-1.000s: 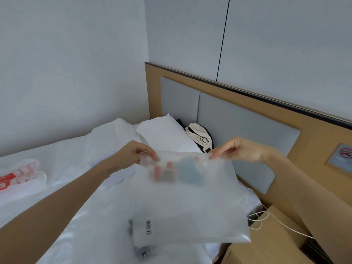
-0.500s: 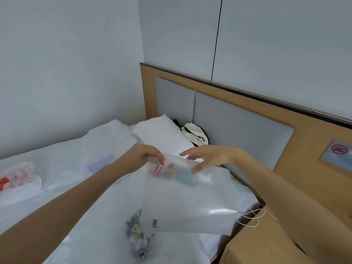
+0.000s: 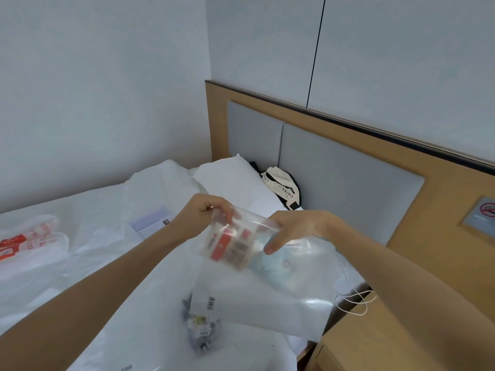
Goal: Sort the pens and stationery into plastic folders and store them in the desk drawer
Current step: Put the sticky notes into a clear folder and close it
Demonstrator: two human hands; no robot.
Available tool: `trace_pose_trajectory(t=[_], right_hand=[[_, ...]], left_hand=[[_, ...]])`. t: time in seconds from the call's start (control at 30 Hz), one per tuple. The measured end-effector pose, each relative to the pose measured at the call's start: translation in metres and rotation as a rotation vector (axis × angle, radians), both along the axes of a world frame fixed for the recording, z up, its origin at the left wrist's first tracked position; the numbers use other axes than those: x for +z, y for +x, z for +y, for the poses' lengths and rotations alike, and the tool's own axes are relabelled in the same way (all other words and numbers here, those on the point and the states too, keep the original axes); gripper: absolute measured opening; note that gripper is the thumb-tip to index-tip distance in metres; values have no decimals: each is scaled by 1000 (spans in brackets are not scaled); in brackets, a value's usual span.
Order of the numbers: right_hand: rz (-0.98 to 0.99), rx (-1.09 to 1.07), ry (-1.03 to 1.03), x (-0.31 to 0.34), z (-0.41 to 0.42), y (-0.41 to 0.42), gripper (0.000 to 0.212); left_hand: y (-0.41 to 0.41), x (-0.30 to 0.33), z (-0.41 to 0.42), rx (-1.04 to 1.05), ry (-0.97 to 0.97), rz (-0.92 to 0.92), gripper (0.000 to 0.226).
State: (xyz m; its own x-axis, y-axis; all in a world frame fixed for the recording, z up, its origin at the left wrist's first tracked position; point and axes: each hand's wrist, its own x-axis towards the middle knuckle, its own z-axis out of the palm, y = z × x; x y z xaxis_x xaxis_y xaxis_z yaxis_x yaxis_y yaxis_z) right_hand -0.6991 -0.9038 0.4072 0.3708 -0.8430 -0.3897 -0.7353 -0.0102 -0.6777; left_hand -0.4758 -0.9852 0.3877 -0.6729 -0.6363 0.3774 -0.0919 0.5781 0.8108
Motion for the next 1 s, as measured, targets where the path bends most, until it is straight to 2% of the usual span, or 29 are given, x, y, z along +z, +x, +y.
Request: trace_pose_trajectory(t=[0.13, 0.23, 0.27, 0.3, 0.33, 0.37, 0.4, 0.43, 0.57, 0.67, 0.73, 0.87, 1.0], right_hand=[[-10, -61, -25, -1, -3, 5, 36], [8, -132, -9, -6, -5, 3, 23], [32, -158, -17, -8, -6, 2, 16], [40, -170, -37, -9, -6, 1, 21], [28, -186, -47, -9, -7, -3, 37], [14, -215, -55, -8, -7, -7, 41], [-17, -249, -63, -5, -6, -12, 31], [-48, -279, -75, -3, -6, -17, 20], [-174, -496, -214, 6, -14, -29, 20], [-314, -674, -321, 9, -21, -30, 17], [-431, -770, -375, 12, -22, -28, 22], [-656, -907, -431, 12, -25, -20, 15], [-751, -939, -443, 3, -26, -12, 15]], left_hand=[[5, 5, -4, -10, 48, -44, 74], [13, 7, -11, -57, 132, -148, 67], [17, 9, -12, -81, 204, -145, 55], [22, 9, -14, -82, 279, -103, 35], [28, 9, -18, -75, 350, -45, 20], [33, 8, -20, -38, 389, 18, 33], [39, 7, -23, 3, 411, 62, 42], [42, 6, -24, 64, 387, 90, 41], [37, -1, -22, 227, 292, 126, 30], [21, -4, -17, 320, 260, 128, 33], [11, -8, -17, 353, 264, 159, 43], [-1, -18, -17, 406, 330, 170, 69], [-11, -21, -13, 392, 387, 172, 83]])
